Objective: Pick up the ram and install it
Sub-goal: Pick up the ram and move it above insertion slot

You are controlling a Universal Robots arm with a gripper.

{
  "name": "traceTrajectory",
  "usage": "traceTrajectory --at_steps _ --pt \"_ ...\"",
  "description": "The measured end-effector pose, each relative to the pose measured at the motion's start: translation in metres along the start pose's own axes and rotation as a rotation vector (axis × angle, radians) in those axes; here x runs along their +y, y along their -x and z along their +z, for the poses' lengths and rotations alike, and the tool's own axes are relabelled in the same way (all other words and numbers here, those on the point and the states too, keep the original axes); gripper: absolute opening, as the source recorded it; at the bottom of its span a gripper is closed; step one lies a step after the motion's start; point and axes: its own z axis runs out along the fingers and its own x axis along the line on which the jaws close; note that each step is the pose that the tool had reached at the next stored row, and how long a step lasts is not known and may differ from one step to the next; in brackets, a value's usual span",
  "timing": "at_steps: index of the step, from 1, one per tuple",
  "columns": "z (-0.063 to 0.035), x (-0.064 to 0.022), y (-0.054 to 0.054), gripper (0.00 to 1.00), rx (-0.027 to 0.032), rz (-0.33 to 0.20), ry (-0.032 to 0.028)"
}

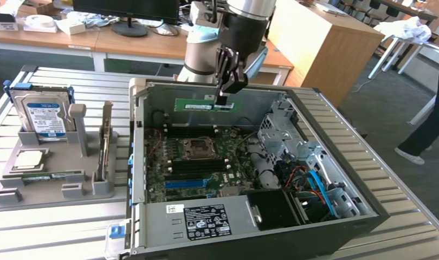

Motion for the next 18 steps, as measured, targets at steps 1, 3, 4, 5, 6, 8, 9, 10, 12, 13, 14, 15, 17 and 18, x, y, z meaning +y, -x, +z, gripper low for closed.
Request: traceTrajectory --at_steps 1,3,4,5,6,8,9,10,12,13,14,15,17,18 --pt "0.0013 0.0000 0.000 0.12 0.0000 0.000 0.0000" --pt "0.0039 -0.0001 0.000 0.12 0.0000 0.000 0.0000" --pt "0.0052 -0.0002 0.000 0.12 0.0001 0.000 0.0000" --pt "0.0065 -0.0003 0.000 0.12 0.0000 0.000 0.0000" --pt "0.0079 -0.0003 0.000 0.12 0.0000 0.000 0.0000" --pt "0.0106 -0.0004 0.000 0.12 0.0000 0.000 0.0000" --pt "0.0119 -0.0005 0.000 0.12 0.0000 0.000 0.0000" --pt "0.0131 -0.0005 0.000 0.12 -0.0001 0.000 0.0000" --pt "0.0153 -0.0006 0.000 0.12 0.0000 0.000 0.0000" --pt "0.0164 -0.0007 0.000 0.12 0.0000 0.000 0.0000" --pt "0.0174 -0.0007 0.000 0.12 0.0000 0.000 0.0000" --pt "0.0185 -0.0007 0.000 0.12 0.0000 0.000 0.0000" --pt "0.0207 -0.0008 0.000 0.12 0.0000 0.000 0.0000" --pt "0.0218 -0.0009 0.000 0.12 0.0000 0.000 0.0000"
